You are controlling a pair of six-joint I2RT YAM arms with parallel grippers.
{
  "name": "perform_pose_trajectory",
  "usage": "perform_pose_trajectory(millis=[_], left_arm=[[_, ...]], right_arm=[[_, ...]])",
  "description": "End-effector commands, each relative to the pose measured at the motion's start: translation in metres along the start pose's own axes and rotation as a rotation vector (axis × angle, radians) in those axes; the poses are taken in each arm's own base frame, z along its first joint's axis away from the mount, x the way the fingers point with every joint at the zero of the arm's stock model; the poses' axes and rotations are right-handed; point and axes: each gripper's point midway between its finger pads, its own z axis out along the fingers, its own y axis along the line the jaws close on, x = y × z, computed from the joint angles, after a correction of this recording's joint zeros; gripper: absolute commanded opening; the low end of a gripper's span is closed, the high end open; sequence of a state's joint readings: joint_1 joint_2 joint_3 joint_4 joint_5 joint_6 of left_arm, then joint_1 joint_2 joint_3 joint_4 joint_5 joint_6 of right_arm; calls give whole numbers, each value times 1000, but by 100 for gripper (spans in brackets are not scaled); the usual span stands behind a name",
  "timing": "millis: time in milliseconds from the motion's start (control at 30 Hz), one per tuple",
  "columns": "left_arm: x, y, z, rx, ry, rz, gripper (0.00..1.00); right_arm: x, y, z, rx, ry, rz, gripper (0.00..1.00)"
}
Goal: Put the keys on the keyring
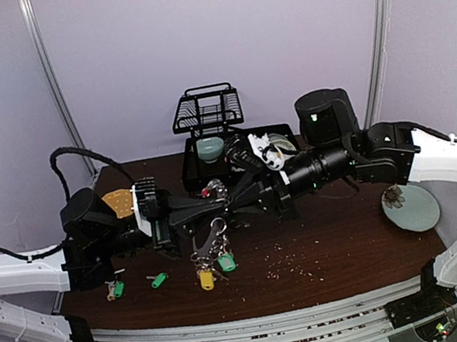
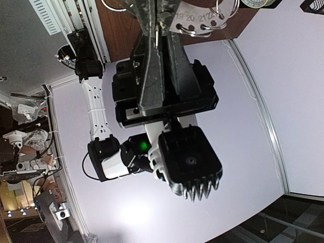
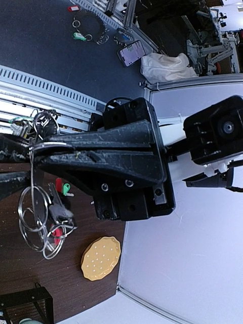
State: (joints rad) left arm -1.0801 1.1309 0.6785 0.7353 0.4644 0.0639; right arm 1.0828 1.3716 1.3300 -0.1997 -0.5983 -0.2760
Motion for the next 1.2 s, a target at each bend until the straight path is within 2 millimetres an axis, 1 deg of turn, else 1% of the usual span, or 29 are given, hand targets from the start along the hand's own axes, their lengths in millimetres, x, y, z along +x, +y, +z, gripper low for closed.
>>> perform_pose_trajectory(millis=[0, 133, 233, 300, 367, 467, 567, 633, 733, 900, 1067, 1167], left_arm=[[-32, 2, -1, -28, -121, 38, 0], [-26, 10, -5, -77, -73, 59, 0], [-25, 10, -7, -84, -63, 60, 0], [-22, 10, -7, -86, -51, 58, 0], [-22, 11, -7, -91, -49, 62, 0], [-22, 13, -6, -98, -45, 65, 0], [-22, 13, -6, -99, -45, 65, 0], [-22, 13, -6, -96, -44, 66, 0], [-21, 11, -5, -85, -39, 68, 0], [-22, 11, -6, -85, -40, 74, 0], [-20, 10, -7, -86, -35, 75, 0], [-21, 11, -7, -86, -36, 80, 0]], right_arm=[[-3, 1, 1, 19, -25, -6, 14], [1, -7, -20, 96, -13, -14, 31], [-6, -10, -34, 135, -26, -29, 34], [-12, -7, -38, 133, -40, -45, 35], [-19, -6, -39, 121, -56, -50, 33], [-30, 1, -32, 84, -91, -49, 28], [-39, 8, -21, 67, -122, -65, 26], [-40, 6, -18, 74, -133, -60, 26], [-37, -3, -13, 114, -124, -55, 25], [-33, -6, -7, 112, -111, -36, 22], [-38, -19, -18, 161, -145, 3, 23], [-40, -20, -19, 153, -159, 3, 24]])
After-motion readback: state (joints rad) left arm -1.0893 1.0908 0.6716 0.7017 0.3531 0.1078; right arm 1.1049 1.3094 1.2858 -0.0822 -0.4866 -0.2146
